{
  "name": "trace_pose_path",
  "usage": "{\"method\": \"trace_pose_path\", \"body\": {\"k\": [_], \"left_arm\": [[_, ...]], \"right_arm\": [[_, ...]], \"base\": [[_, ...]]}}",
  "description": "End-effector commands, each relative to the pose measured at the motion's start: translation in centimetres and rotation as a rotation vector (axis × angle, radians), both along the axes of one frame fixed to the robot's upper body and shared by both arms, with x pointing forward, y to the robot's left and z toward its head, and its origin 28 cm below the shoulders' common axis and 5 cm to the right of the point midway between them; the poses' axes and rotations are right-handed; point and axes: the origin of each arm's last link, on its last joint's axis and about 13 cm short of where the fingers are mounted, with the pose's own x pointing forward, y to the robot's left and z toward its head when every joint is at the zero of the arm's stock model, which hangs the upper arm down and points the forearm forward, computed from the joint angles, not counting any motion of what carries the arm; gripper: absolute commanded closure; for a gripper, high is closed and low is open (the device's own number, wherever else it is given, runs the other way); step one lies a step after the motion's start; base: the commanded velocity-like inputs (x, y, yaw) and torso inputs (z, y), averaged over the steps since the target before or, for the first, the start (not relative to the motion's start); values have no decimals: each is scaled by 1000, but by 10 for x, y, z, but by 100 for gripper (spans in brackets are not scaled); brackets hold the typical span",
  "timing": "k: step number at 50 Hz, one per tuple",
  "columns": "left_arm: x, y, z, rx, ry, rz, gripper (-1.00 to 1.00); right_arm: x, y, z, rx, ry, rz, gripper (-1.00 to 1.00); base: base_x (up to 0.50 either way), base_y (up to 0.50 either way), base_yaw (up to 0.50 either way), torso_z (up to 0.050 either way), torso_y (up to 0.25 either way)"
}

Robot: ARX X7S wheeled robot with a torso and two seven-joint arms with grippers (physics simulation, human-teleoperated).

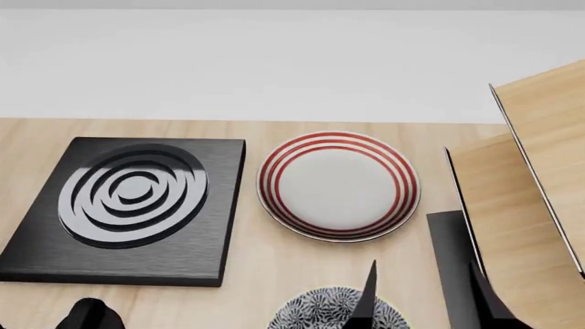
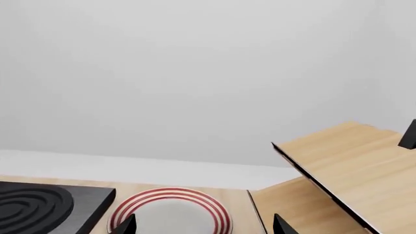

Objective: Pick up the cream cheese and put it in the bowl.

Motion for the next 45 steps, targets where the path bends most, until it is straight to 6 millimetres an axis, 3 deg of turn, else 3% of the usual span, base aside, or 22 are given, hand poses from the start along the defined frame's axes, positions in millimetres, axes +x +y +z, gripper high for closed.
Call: {"method": "trace_pose_path", "body": {"k": [1, 45], "left_arm": [[-1, 3, -3, -4, 1, 31, -100], [2, 4, -22, -87, 84, 64, -100]], "right_arm": [[0, -1, 0, 3, -5, -13, -100], [1, -1, -1, -4, -1, -22, -100]], "base": [[0, 0, 0, 0, 0], [0, 0, 0, 0, 0]]}}
